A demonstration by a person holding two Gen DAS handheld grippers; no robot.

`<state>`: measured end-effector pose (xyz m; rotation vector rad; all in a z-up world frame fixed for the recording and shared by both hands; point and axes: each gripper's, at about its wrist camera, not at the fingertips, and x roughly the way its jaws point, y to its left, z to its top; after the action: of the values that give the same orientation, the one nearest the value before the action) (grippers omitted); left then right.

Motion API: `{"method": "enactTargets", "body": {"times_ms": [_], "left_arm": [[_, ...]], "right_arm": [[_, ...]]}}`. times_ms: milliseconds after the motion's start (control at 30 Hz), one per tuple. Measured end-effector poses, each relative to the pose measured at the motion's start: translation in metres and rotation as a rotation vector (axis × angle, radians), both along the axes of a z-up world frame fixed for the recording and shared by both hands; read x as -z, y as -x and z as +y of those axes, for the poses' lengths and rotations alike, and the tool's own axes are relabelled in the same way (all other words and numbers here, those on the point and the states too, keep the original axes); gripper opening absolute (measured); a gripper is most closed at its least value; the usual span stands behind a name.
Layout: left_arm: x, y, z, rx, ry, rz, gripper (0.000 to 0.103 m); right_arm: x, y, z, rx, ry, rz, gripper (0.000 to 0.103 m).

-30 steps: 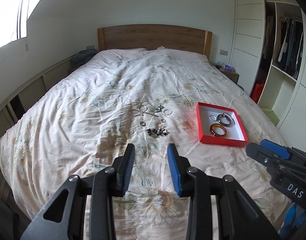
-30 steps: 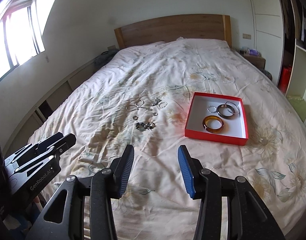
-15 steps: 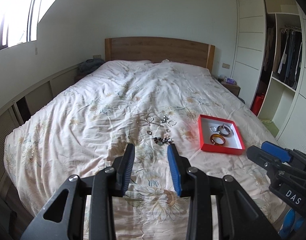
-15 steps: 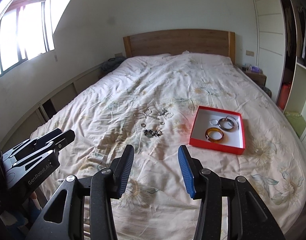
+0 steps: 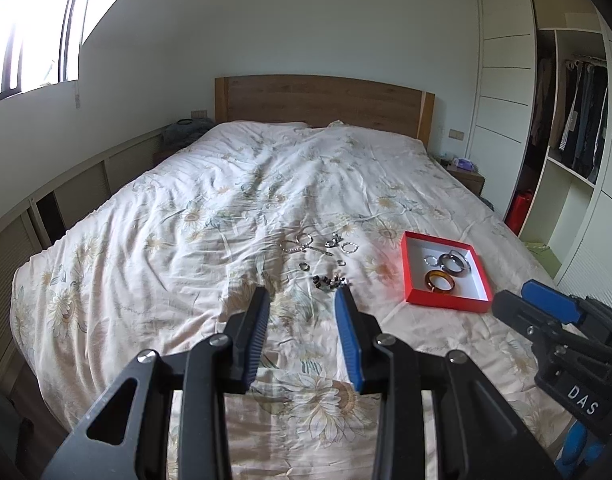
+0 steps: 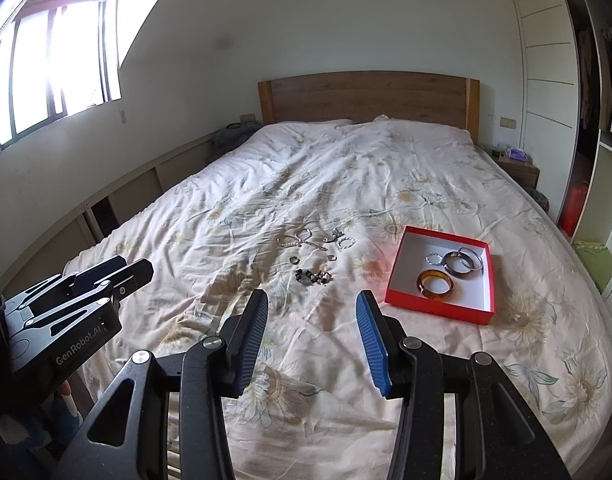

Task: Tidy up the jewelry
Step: 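Withdraw both open tools from the red box, then lower the left tool onto the small silver ring and close it while the right tool nears the beads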

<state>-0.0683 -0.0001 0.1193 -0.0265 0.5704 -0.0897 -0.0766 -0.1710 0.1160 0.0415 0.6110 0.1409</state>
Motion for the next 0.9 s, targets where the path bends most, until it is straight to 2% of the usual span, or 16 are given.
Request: {"method": "enactTargets", "body": {"times_ms": [400,800,900], "left_arm": [[0.037,-0.043,-0.001,-0.005,-0.004,0.118,0.032],[0.104,-0.104,0.003,-0.024,-0.015,0.294,0.032],[0.126,-0.126,0.012,-0.030,0.013,0.345,0.032]], "right_arm": [[0.039,-0.040,-0.005,0.009,-0.015,0.110,0.046],[0.094,-0.100,-0.003,-0.028,-0.032,0.249,0.046],[0.110,-0.121,0.000,-0.050,-0.033,0.283,0.046]]}}
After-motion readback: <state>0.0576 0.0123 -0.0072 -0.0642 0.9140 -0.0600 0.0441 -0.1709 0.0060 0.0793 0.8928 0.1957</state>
